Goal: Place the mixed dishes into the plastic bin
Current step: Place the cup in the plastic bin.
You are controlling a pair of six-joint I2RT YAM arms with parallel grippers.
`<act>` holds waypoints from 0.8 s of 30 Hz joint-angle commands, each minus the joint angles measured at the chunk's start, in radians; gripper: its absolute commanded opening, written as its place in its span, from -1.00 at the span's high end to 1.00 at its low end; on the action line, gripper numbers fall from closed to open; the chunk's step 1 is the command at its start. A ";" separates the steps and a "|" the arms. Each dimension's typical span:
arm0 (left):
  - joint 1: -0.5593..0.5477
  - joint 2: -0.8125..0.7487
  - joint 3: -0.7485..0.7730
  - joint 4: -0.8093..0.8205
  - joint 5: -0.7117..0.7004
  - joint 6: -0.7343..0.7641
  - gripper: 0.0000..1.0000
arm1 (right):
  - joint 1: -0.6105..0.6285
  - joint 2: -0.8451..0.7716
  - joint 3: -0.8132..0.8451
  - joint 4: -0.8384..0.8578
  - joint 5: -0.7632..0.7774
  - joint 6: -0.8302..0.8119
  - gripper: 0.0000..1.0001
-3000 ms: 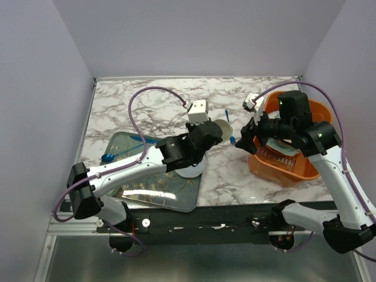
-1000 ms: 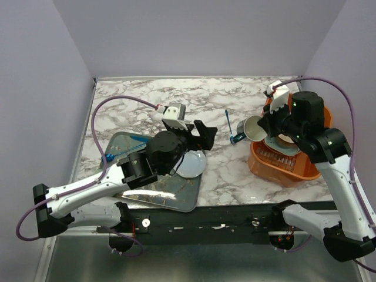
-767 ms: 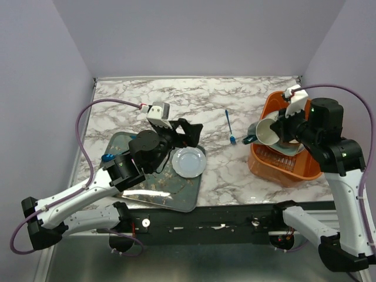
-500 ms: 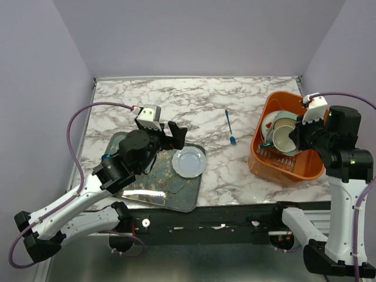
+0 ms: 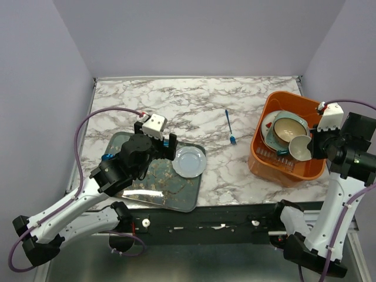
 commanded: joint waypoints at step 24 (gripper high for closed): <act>0.155 -0.066 -0.086 -0.003 0.127 0.039 -0.97 | -0.315 0.220 0.096 -0.124 -0.049 -0.348 0.99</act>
